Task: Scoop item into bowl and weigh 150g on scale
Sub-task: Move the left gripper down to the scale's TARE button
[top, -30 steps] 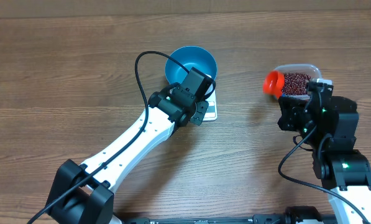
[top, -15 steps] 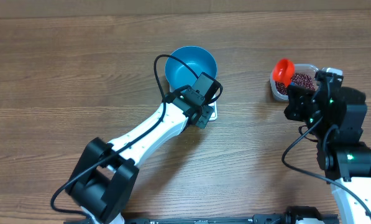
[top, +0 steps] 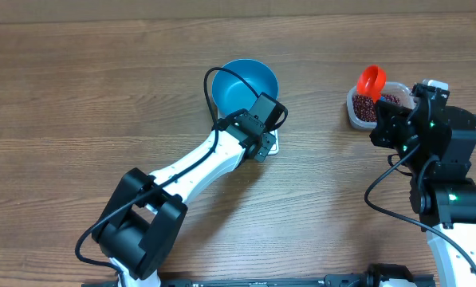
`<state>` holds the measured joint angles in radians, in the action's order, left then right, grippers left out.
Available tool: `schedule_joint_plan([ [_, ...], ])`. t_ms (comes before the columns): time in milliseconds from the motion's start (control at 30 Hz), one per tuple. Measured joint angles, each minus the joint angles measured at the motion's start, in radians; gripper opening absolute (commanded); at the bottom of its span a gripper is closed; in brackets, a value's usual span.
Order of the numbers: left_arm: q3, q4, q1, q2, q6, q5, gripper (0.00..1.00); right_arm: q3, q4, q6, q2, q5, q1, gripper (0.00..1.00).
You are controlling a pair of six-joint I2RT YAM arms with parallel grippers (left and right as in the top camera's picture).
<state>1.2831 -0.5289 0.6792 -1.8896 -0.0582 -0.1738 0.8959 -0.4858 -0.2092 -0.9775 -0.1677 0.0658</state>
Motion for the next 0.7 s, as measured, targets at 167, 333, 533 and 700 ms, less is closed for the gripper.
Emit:
schedule_joint_plan([
  [167,0.0,0.003,0.0,-0.034,0.01,0.0,0.04,0.0,0.009,0.0,0.0,0.0,0.0,0.04],
  [333,0.0,0.014,0.0,-0.065,0.01,0.0,0.04,0.0,0.014,0.0,0.0,0.0,0.0,0.04],
  [533,0.0,0.032,0.0,-0.085,0.01,-0.003,0.04,0.0,0.014,0.0,0.0,0.0,0.0,0.04],
  [700,0.0,0.061,0.0,-0.085,0.01,-0.003,0.04,0.0,0.014,0.0,0.0,0.0,0.0,0.04],
])
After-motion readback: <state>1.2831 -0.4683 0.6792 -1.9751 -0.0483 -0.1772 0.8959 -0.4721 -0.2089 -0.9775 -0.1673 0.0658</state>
